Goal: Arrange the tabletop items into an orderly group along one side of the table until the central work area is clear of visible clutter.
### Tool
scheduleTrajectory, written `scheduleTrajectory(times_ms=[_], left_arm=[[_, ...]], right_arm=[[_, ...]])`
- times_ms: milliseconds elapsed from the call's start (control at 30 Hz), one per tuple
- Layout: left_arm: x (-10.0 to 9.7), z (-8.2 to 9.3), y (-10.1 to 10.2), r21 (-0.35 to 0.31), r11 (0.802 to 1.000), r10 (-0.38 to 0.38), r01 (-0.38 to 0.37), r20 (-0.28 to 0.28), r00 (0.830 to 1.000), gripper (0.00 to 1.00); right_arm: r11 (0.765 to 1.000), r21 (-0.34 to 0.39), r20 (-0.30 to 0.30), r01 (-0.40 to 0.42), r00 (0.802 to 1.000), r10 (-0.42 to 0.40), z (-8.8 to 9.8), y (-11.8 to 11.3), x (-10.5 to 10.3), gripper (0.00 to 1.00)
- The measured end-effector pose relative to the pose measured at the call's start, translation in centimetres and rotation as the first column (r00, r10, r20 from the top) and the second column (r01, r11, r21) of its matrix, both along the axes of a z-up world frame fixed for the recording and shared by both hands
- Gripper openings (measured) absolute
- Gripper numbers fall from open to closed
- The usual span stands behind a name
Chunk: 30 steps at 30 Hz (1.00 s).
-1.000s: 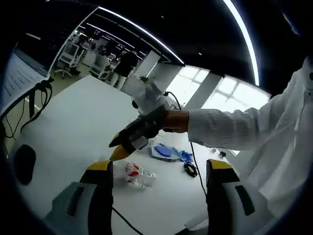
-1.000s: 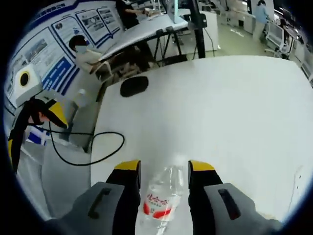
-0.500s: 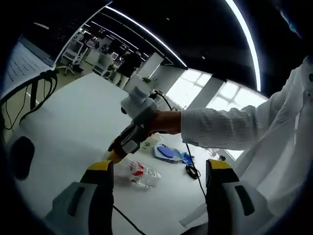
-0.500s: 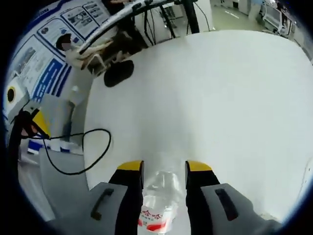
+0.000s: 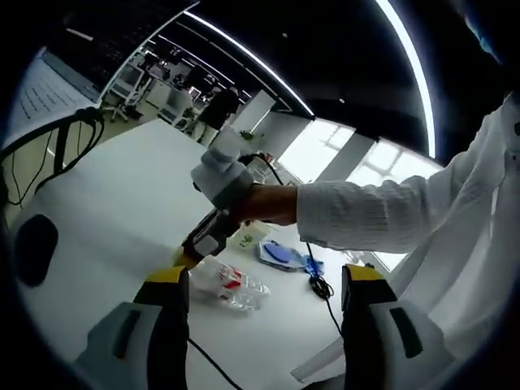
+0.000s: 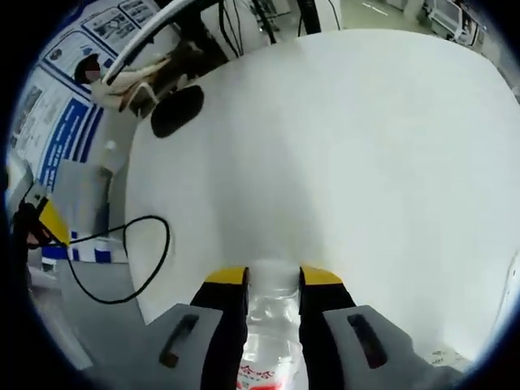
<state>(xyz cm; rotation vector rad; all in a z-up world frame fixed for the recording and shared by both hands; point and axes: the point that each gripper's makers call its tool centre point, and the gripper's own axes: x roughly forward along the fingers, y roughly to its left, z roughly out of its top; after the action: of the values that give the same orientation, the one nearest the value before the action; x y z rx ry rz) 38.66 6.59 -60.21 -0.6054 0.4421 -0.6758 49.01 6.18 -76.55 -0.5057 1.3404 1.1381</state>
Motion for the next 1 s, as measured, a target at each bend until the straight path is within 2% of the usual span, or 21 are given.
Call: scheduleTrajectory(times_ms=[367, 700, 1000], left_arm=[[0.3, -0.2, 0.0, -0.002, 1.0, -0.001, 0.001, -0.003, 1.0, 0.78], [1.0, -0.9, -1.2, 0.003, 1.0, -0.028, 0.028, -0.01, 1.0, 0.78], [2.2, -2.5, -2.6, 0.021, 0.999, -0.043, 0.044, -0.026, 0.999, 0.78]], right_arm=[[1.0, 0.003, 0.061, 0.017, 0.998, -0.017, 0.8, -0.4, 0.6, 0.2], [0.999, 0.022, 0.136, 0.033, 0.99, -0.035, 3.2, -1.1, 0.7, 0.2], [0.995, 0.052, 0.198, 0.083, 0.976, -0.092, 5.5, -2.3, 0.8, 0.2]])
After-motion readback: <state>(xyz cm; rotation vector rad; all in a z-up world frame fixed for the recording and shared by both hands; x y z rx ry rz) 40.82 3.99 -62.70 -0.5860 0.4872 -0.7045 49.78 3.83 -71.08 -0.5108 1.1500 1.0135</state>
